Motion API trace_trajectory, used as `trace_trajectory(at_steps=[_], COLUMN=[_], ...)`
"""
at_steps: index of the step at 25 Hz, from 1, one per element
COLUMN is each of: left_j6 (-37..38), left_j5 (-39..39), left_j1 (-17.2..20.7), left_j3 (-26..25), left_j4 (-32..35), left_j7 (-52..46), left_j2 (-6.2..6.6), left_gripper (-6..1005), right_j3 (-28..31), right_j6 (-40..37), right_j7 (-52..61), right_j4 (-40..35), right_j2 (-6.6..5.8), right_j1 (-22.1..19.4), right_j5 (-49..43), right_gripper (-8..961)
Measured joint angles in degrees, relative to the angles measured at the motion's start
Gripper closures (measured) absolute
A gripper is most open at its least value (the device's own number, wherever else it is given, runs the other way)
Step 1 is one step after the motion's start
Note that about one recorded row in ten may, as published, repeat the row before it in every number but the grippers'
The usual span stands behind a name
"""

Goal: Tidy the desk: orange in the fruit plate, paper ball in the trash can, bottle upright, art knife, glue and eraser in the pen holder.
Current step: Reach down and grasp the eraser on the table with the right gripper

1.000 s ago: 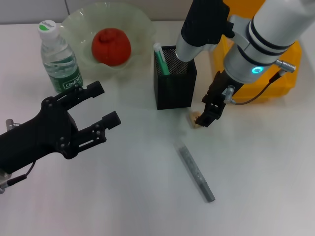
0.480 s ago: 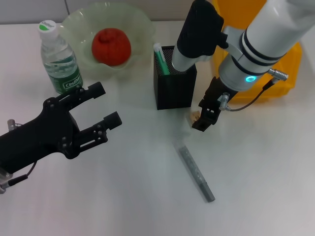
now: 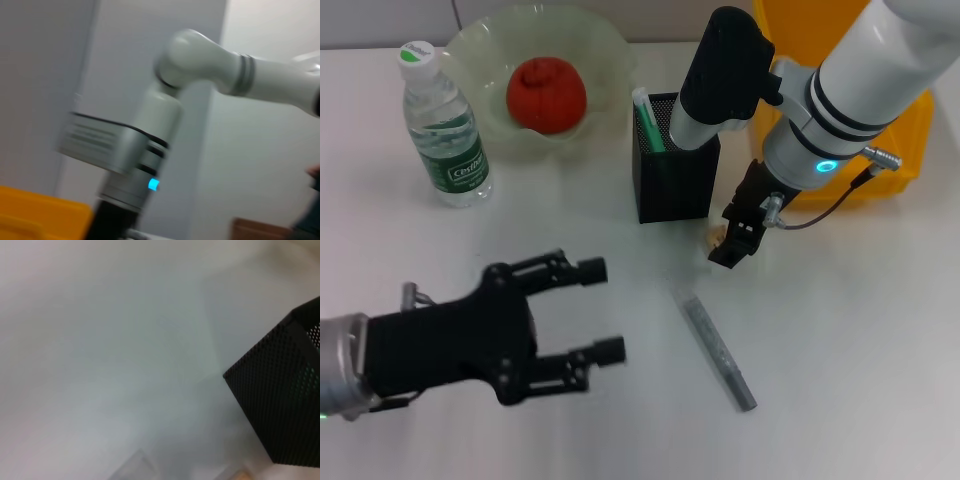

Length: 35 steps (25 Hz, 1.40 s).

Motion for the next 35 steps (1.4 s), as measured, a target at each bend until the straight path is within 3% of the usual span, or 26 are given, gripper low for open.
trace_trajectory(at_steps=[35], left_j6=[-0.3], left_j5=[1.7], left_j1=[-0.9], left_j3=[0.1], left_j4=[-0.2], left_j7=[-0.6], left_j2=[-0.21], left_gripper=[230], right_j3=[-2.7], right_j6=[4.3], right_j7=[-0.2], right_j4=[2.1], right_j2=[-0.01], right_j1=[-0.2], right_j5=[2.3], right_gripper=[364])
